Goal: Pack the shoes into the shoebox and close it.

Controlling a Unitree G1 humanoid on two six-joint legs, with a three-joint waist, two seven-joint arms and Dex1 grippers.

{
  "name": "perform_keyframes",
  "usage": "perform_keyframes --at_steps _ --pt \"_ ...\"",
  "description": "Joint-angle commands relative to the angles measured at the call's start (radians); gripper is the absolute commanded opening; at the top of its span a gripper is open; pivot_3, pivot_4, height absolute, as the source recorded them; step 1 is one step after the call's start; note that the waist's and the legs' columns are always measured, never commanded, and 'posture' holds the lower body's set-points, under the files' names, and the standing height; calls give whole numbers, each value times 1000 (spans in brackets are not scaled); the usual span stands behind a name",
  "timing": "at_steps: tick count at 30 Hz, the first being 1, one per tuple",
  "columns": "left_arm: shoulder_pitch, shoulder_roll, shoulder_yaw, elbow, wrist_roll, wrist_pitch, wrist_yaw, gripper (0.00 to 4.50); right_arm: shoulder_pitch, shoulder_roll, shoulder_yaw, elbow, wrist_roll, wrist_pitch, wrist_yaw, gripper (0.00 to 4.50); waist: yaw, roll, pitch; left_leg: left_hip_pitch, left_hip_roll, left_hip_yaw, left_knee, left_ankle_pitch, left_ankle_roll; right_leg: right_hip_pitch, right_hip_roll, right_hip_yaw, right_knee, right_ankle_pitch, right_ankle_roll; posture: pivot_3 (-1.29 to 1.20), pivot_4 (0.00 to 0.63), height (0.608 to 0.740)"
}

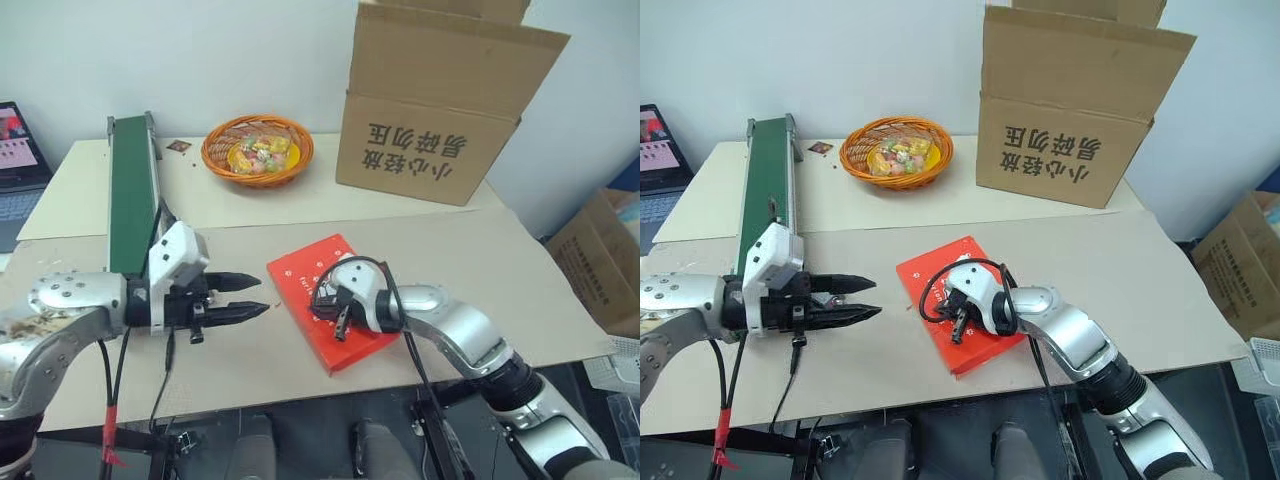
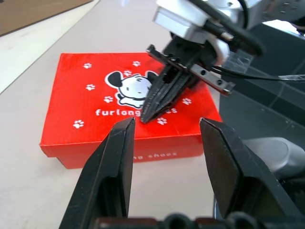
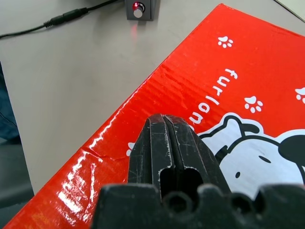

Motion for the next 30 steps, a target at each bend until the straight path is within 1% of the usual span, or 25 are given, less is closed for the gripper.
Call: perform_keyframes --at_steps 1,3,4,5,6,7,9,11,13,15,16,18,21,30 --pt "14 15 39 -34 -6 -22 -8 2307 22 11 -41 63 3 70 0 74 1 -1 -1 0 0 0 0 0 0 0 0 0 0 0 0 0 150 709" --pt "39 9 34 -44 19 -39 4 2307 12 68 -159 28 100 104 -7 74 -1 -1 -1 0 1 2 0 0 0 -1 -1 0 -1 0 0 0 150 709" --pt "51 -1 31 -51 24 -42 17 2307 -1 109 -251 11 180 135 -20 74 -1 -1 -1 -1 2 3 0 -1 -1 -2 -1 -1 -1 0 0 0 150 709" --pt "60 -9 30 -55 25 -44 25 2307 -11 138 -312 0 232 161 -31 74 0 -1 -1 -2 2 3 -1 -1 -1 -3 -1 -1 -1 0 0 0 150 709" --pt "68 -18 28 -60 28 -49 36 2307 -19 157 -365 -8 268 173 -41 74 0 -1 -1 -5 2 3 -1 -1 -1 -5 -1 0 1 1 -1 0 150 709" --pt "74 -41 23 -66 33 -51 67 2307 -25 181 -451 -1 322 187 -67 74 2 -1 -1 -9 2 3 -1 -1 -1 -6 -1 0 2 1 -2 0 150 709" --pt "86 -71 15 -78 40 -56 103 2307 -13 197 -577 0 415 208 -88 74 6 -1 -1 -15 2 3 0 -1 -1 -12 0 0 3 2 -3 0 150 709" --pt "96 -89 16 -86 40 -58 121 2307 16 193 -652 -16 489 224 -81 74 8 -2 -1 -16 2 3 1 0 0 -13 1 0 4 4 -5 0 150 709" --pt "101 -101 19 -88 39 -61 139 2307 36 190 -695 0 487 197 -103 74 8 -2 -1 -16 2 3 1 0 0 -13 1 0 4 3 -4 0 150 709" --pt "97 -125 17 -85 51 -73 169 2307 73 131 -605 40 294 76 -145 74 6 -1 -1 -16 2 3 1 0 -1 -13 1 0 4 1 -1 0 150 709" --pt "95 -132 17 -84 53 -75 179 2307 87 108 -565 50 228 35 -153 74 4 -1 -1 -16 2 3 1 0 -1 -13 1 0 4 2 -1 0 150 709" --pt "90 -149 14 -87 50 -71 199 2307 130 72 -493 44 161 -20 -120 74 3 -1 -1 -15 2 3 2 -1 -1 -14 1 0 4 2 -1 0 150 709" --pt "94 -155 4 -96 57 -71 211 2307 152 70 -457 70 110 -72 -113 74 -3 -1 0 -15 2 4 1 -1 -1 -14 1 1 3 2 -1 0 150 709" --pt "93 -166 17 -106 35 -62 223 2307 148 99 -461 87 106 -90 -91 74 -1 -1 0 -16 2 4 2 0 -1 -13 1 1 4 2 -1 0 150 709"
